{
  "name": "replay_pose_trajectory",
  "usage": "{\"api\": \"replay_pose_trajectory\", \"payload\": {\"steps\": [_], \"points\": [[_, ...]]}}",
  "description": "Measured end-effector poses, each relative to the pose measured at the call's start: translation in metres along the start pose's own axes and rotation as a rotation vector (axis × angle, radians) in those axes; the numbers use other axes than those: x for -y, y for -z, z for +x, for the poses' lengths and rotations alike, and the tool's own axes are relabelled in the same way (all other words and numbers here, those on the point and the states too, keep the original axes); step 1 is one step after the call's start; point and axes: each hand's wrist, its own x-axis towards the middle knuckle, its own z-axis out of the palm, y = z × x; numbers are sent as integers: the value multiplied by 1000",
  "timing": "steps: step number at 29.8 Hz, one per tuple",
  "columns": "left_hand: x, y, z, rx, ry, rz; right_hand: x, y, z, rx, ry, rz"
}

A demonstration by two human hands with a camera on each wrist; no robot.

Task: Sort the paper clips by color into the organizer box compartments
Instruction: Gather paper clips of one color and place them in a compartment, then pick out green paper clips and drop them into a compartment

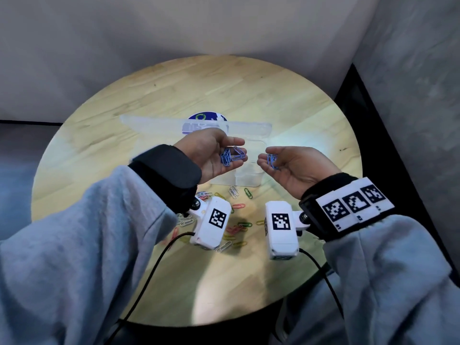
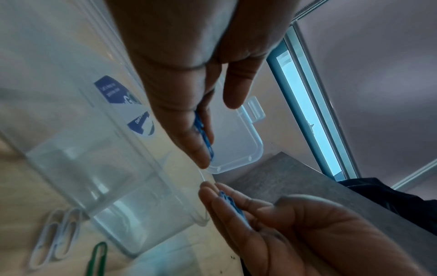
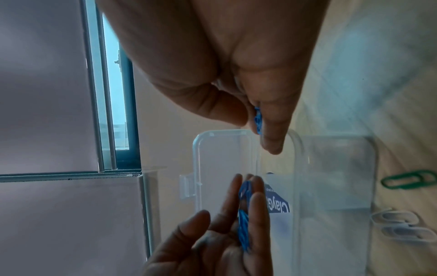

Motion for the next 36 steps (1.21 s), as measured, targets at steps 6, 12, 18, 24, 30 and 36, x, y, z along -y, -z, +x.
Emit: {"api": "replay_pose_trajectory", "payload": {"steps": [6,12,18,24,30,36], "points": [[-1,-11,8,-30,-60,59,0,-5,5,27,36,-43],[3,-20,10,19,-89,72,-4,-5,6,88,45,-114],[1,-2,-10,4,-182,288,1,6,-4,102,208,-583],[17,31,-35,-60,-112,1065,-10,6,-20,191,237,-1396],[48,39,-38,-182,16,1470,-37,0,-22,223,167,-1813],[66,41,-28,-200,47,1531,-54,0,-23,242,151,-1912]]}}
